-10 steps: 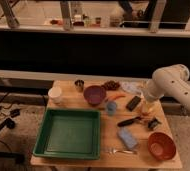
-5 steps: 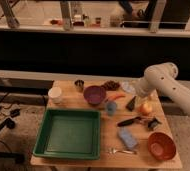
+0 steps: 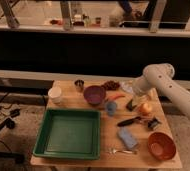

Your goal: Place pepper in table surface

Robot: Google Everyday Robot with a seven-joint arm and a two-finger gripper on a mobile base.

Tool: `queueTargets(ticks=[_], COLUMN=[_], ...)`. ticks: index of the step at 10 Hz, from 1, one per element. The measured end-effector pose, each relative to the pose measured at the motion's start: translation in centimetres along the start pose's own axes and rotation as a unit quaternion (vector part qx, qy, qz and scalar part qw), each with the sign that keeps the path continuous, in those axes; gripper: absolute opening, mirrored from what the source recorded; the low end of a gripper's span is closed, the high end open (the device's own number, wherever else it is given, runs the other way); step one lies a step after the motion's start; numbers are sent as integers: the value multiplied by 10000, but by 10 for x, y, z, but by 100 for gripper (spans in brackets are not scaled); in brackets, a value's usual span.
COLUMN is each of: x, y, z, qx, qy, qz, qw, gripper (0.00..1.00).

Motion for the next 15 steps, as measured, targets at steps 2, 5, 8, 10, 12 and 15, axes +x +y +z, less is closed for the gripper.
queueTargets(ticks=[2, 5, 8, 10, 12, 15], x=[5, 2, -5, -2, -5, -6], y=[-2, -11, -27, -26, -27, -26], z=[9, 28, 43, 42, 42, 48], qx=[-25, -104, -112, -114, -116, -142], qy=[-143, -329, -451, -438, -445, -513], qz=[-200, -561, -719, -699, -716, -738], qw=[9997, 9978, 9963, 9965, 9964, 9959], gripper=[80, 80, 80, 80, 80, 80])
